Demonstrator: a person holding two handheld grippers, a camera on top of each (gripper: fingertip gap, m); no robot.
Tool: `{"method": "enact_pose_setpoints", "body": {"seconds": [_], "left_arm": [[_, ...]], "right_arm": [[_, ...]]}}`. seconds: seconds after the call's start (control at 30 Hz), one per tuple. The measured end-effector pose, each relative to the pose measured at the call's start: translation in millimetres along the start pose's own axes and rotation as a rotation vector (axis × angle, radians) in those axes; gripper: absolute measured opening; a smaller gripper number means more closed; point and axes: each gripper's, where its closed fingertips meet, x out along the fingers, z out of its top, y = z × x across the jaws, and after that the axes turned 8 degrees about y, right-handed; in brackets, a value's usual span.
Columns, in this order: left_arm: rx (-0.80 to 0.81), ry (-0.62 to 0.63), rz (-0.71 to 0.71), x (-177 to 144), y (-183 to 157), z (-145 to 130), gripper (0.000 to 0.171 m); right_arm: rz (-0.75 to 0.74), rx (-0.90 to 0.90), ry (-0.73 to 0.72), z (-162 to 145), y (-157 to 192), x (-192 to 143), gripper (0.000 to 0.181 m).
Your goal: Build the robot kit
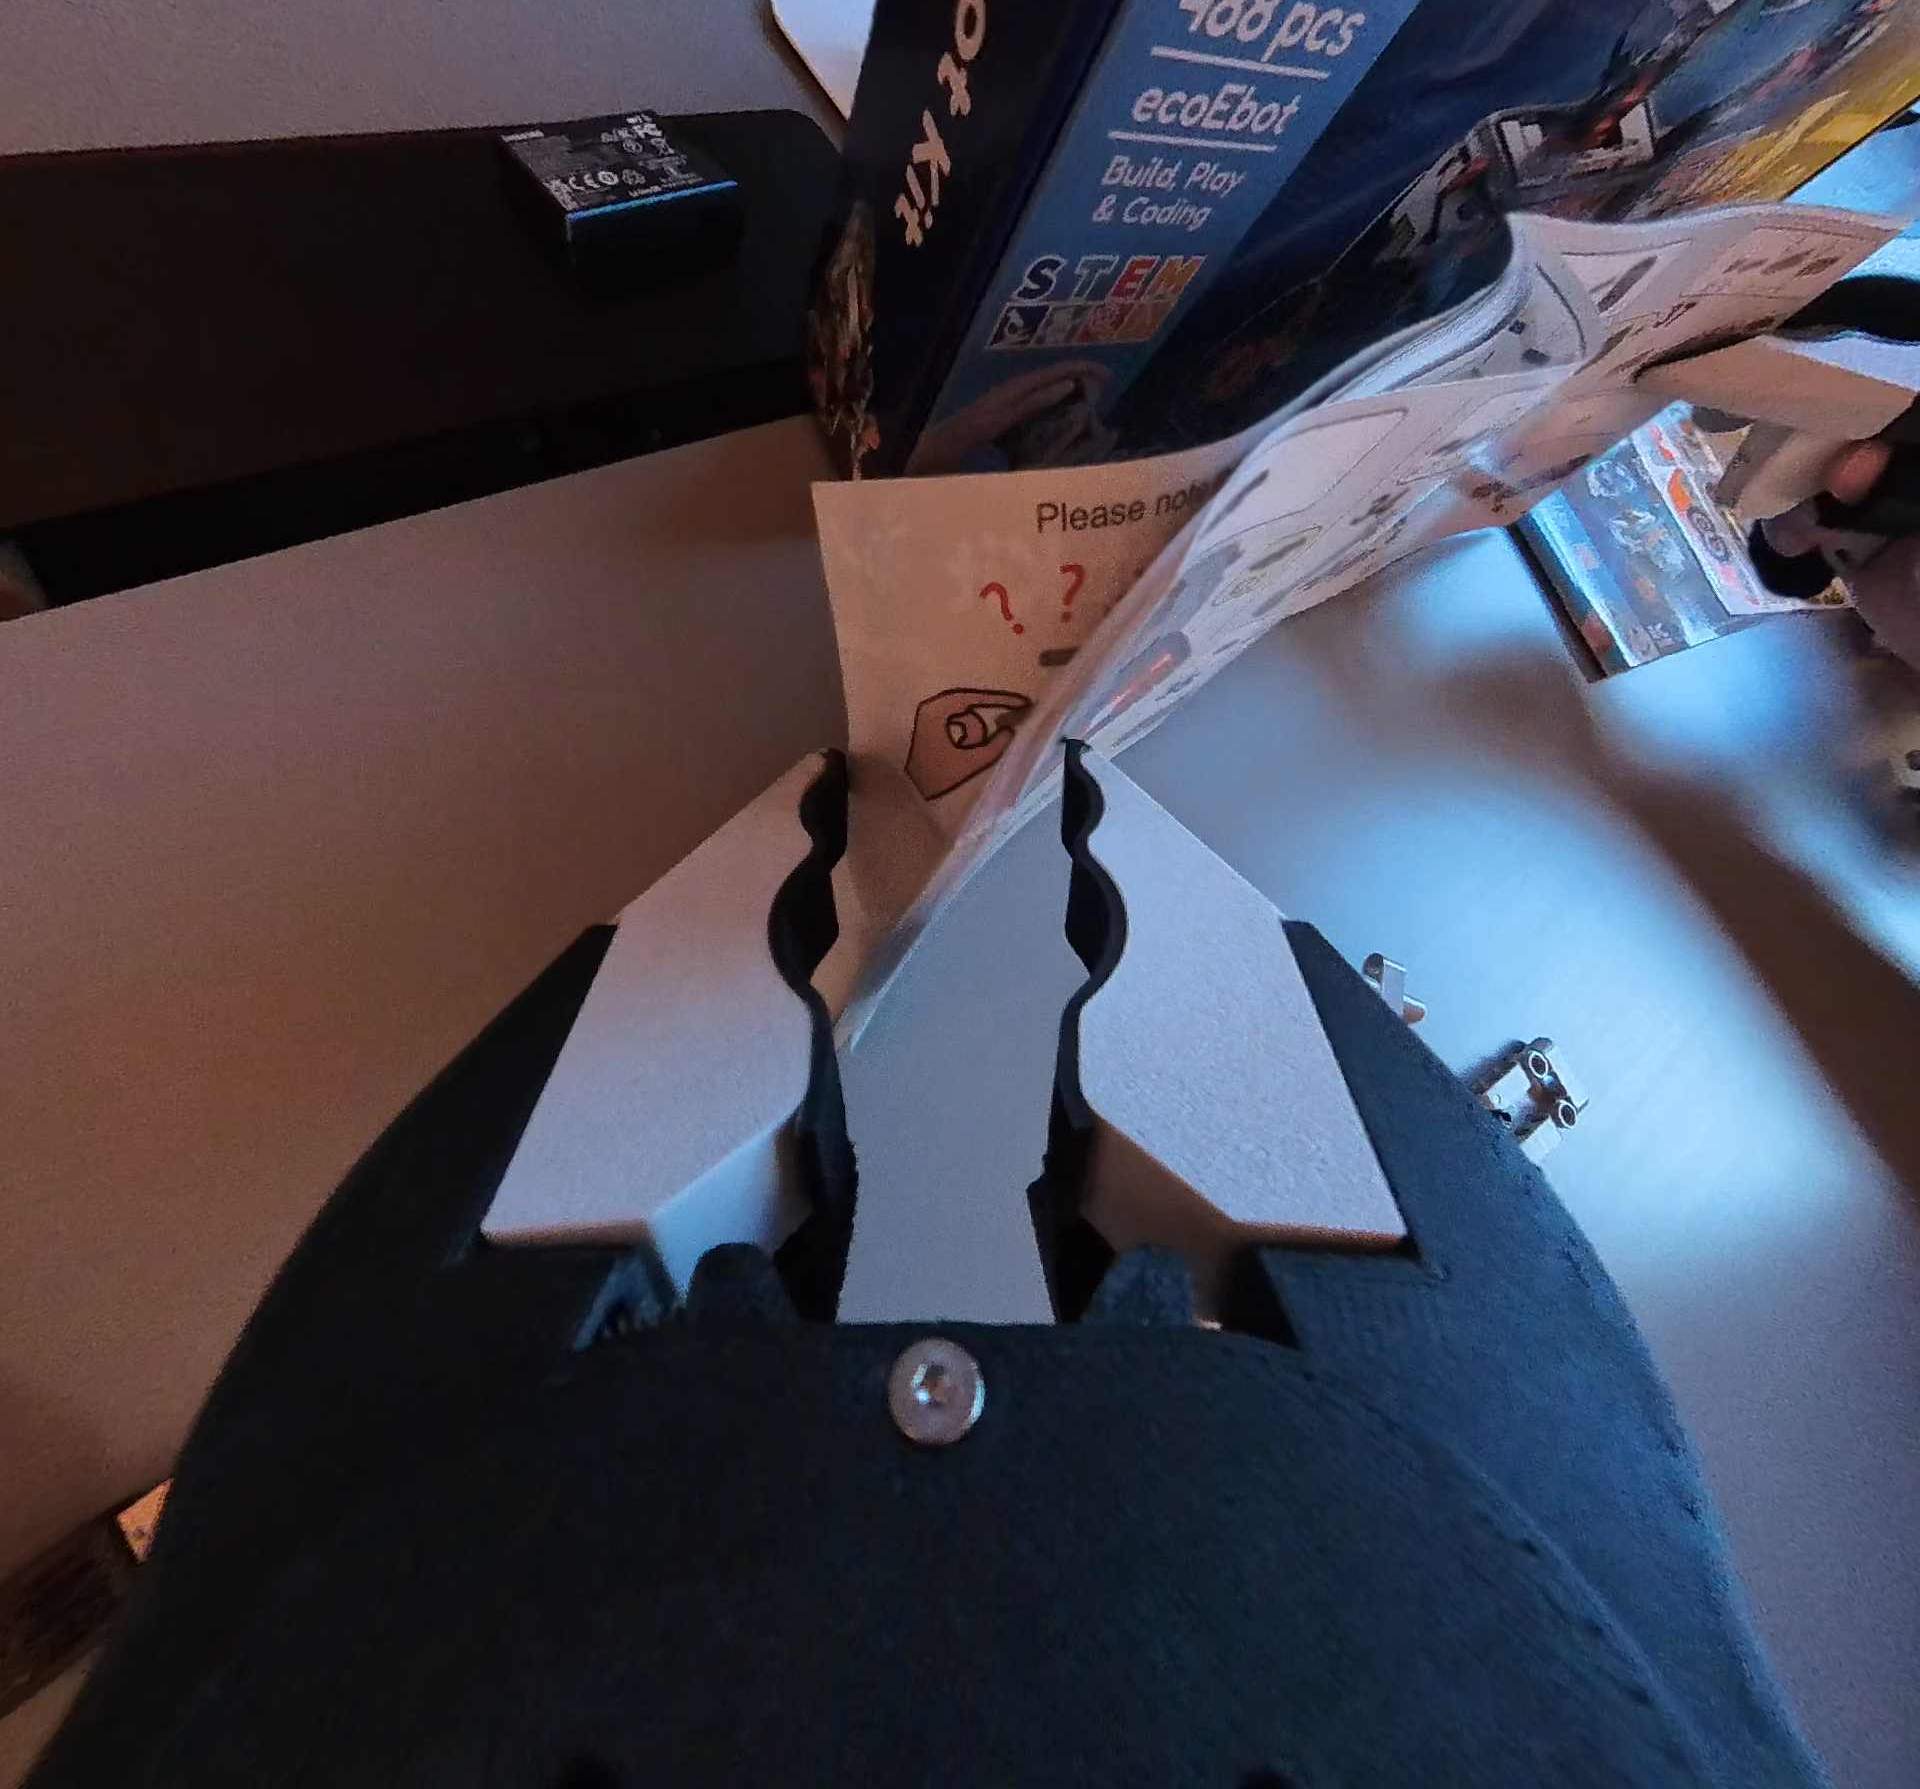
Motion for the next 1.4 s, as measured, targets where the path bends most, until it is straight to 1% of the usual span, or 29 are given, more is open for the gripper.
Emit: {"method": "enact_pose_setpoints", "body": {"seconds": [0.1,0.13,0.17,0.27,0.37,0.43,0.5,0.6,0.7,0.83,1.0,1.17,1.3,1.4], "left_arm": [[-0.004,0.005,-0.008,-1,0,-1,0.042],[-0.004,0.011,-0.016,-1,0,-3,0.043],[-0.006,0.022,-0.028,-2,-1,-5,0.042],[-0.015,0.054,-0.083,-2,-4,-13,0.032],[-0.059,0.069,-0.111,0,-2,-17,0.032],[-0.082,0.078,-0.133,0,-2,-19,0.033],[-0.092,0.094,-0.132,0,1,-22,0.033],[-0.092,0.084,-0.136,-5,3,-21,0.037],[-0.092,0.067,-0.131,-10,4,-18,0.041],[-0.058,0.067,-0.137,-14,-1,-16,0.041],[-0.039,0.133,-0.137,-10,-3,-28,0.041],[-0.012,0.153,-0.125,-9,-3,-31,0.041],[-0.012,0.17,-0.114,-10,-1,-34,0.049],[-0.006,0.171,-0.092,-11,2,-34,0.059]], "right_arm": [[0.013,0.011,0.001,-1,1,0,0.022],[0.039,0.023,0.002,-2,3,0,0.01],[0.088,0.045,0.0,-2,8,-1,0.003],[0.183,0.198,-0.012,0,9,-3,0.003],[0.246,0.352,0.019,-4,7,-2,0.004],[0.254,0.38,0.022,-4,6,-2,0.006],[0.228,0.349,0.023,-5,4,-2,0.011],[0.17,0.285,0.019,-6,-2,-3,0.021],[0.172,0.283,-0.001,-2,-3,-7,0.024],[0.189,0.262,-0.004,0,0,-11,0.026],[0.21,0.246,0.04,-8,5,-8,0.029],[0.206,0.201,0.067,-12,9,-5,0.033],[0.202,0.179,0.09,-15,11,-6,0.037],[0.186,0.162,0.074,-12,9,-8,0.037]]}}
